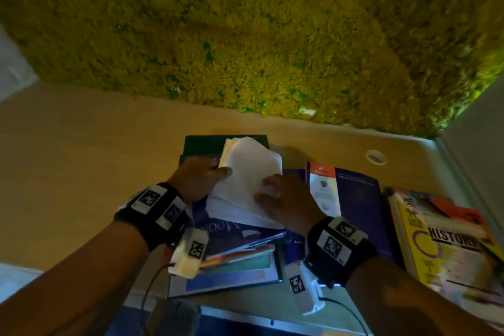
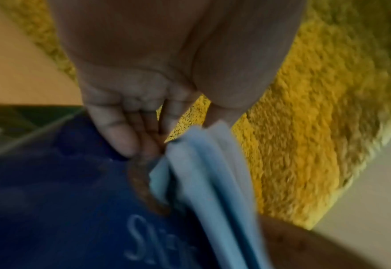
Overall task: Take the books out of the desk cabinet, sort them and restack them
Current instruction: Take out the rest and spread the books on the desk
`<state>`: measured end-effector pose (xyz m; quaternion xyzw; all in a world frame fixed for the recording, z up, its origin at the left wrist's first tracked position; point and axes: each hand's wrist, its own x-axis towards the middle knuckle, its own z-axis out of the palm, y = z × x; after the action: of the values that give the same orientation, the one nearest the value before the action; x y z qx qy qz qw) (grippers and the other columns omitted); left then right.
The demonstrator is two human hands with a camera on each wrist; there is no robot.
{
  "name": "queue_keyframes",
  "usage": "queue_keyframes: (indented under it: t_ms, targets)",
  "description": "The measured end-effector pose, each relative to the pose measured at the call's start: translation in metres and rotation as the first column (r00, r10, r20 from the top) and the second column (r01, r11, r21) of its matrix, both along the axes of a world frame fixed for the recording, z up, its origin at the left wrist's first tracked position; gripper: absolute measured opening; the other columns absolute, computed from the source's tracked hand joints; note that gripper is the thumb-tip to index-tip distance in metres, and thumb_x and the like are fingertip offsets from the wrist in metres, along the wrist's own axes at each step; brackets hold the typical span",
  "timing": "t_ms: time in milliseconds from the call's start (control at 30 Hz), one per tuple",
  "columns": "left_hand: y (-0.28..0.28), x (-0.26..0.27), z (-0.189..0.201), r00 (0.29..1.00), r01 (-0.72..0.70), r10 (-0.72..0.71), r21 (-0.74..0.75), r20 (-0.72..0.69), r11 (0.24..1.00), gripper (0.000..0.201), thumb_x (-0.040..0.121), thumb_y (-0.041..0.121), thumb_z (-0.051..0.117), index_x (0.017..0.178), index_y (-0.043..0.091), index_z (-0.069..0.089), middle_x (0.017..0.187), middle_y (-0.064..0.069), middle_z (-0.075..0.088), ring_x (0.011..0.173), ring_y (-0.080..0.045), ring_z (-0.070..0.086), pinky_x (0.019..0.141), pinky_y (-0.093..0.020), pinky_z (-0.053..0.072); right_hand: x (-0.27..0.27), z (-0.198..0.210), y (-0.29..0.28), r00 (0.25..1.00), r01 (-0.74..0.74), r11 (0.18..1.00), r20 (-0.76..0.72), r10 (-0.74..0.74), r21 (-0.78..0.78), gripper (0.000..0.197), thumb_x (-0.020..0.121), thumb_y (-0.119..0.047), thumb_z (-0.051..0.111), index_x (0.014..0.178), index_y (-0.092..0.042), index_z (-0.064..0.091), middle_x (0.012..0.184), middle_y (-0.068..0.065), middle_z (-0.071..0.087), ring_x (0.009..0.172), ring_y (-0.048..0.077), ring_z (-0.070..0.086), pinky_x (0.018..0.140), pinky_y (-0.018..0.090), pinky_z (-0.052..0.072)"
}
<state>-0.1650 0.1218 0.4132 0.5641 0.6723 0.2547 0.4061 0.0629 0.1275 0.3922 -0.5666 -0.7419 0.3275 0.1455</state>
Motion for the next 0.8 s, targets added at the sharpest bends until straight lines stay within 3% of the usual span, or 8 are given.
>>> queue_keyframes:
  t_ms: [100,200,300,367,433,500,600,800]
  targets:
    - [-0.002,0.006,-0.001,0.946,-0.067,0.078,-0.043,0.316,0.997,0.033,0.078,0.042,0.071,0.092,0.012,0.074,0.095,-0.009,0.074,0.092,-0.032,0.068,0.091,-0.053,0.054,0.004,-0.006,-0.006,0.999,0.035,0.999,-0.03,-0.035,-0.007,0.068,0.077,-0.069,0.054,0.128,-0.025,0.062,0.127,0.008,0.055,0.119,0.028,0.057,0.102,0.047,0.048]
    - [-0.006,0.011,-0.005,0.947,-0.057,0.049,0.017,0.316,0.998,0.034,0.086,0.037,0.068,0.056,0.021,0.072,0.058,0.003,0.066,0.068,-0.034,0.06,0.074,-0.051,0.047,0.012,-0.005,-0.008,0.993,0.033,0.998,-0.111,-0.04,-0.059,0.051,0.089,-0.06,0.063,0.127,-0.026,0.065,0.131,0.005,0.056,0.122,0.021,0.057,0.107,0.04,0.046]
    - [-0.009,0.019,0.0,0.948,-0.033,0.012,0.059,0.318,0.998,0.061,0.071,0.051,0.072,0.083,-0.009,0.065,0.086,-0.027,0.066,0.082,-0.044,0.064,0.08,-0.057,0.052,0.009,0.006,-0.006,0.977,0.09,0.994,-0.186,-0.099,-0.055,0.089,0.068,-0.098,0.043,0.122,-0.031,0.067,0.131,-0.005,0.064,0.124,0.014,0.059,0.107,0.042,0.048]
    - [-0.014,0.03,0.005,0.944,-0.005,-0.03,0.103,0.33,0.995,0.063,0.072,0.049,0.076,0.091,-0.01,0.063,0.091,-0.027,0.067,0.087,-0.036,0.069,0.081,-0.054,0.054,0.004,0.019,-0.001,0.968,0.075,0.994,-0.236,-0.091,-0.077,0.11,0.054,-0.107,0.034,0.128,-0.031,0.064,0.134,-0.006,0.064,0.125,0.012,0.059,0.107,0.041,0.048]
    - [-0.02,0.046,0.009,0.912,0.013,-0.067,0.133,0.406,0.991,0.061,0.073,0.049,0.079,0.096,-0.004,0.061,0.1,-0.03,0.066,0.097,-0.045,0.066,0.086,-0.065,0.051,0.002,0.035,-0.002,0.946,0.024,0.989,-0.317,-0.069,-0.145,0.116,0.051,-0.107,0.037,0.132,-0.028,0.061,0.134,-0.005,0.063,0.123,0.011,0.06,0.105,0.04,0.049]
    - [-0.03,0.063,0.014,0.867,-0.011,-0.058,0.135,0.495,0.991,0.066,0.07,0.046,0.083,0.103,-0.003,0.054,0.109,-0.031,0.063,0.105,-0.051,0.062,0.089,-0.072,0.046,0.003,0.049,-0.002,0.919,-0.013,0.973,-0.386,-0.079,-0.231,0.097,0.065,-0.097,0.047,0.129,-0.025,0.059,0.13,-0.003,0.063,0.118,0.012,0.062,0.096,0.037,0.052]
    - [-0.038,0.084,0.014,0.852,-0.065,0.006,0.095,0.523,0.993,0.067,0.058,0.055,0.088,0.101,0.013,0.057,0.108,-0.011,0.068,0.107,-0.036,0.066,0.088,-0.065,0.053,0.014,0.06,0.0,0.902,-0.041,0.924,-0.412,-0.13,-0.381,0.052,0.092,-0.063,0.06,0.123,-0.022,0.055,0.12,-0.002,0.065,0.109,0.016,0.065,0.08,0.037,0.053]
    - [-0.047,0.106,0.012,0.842,-0.195,0.139,0.054,0.521,0.979,0.067,0.059,0.051,0.088,0.105,0.012,0.058,0.107,-0.009,0.071,0.098,-0.031,0.071,0.084,-0.058,0.058,0.036,0.055,0.013,0.859,-0.164,0.841,-0.494,-0.135,-0.516,0.02,0.095,-0.042,0.066,0.095,-0.023,0.059,0.087,-0.006,0.068,0.098,0.018,0.069,0.083,0.049,0.06]
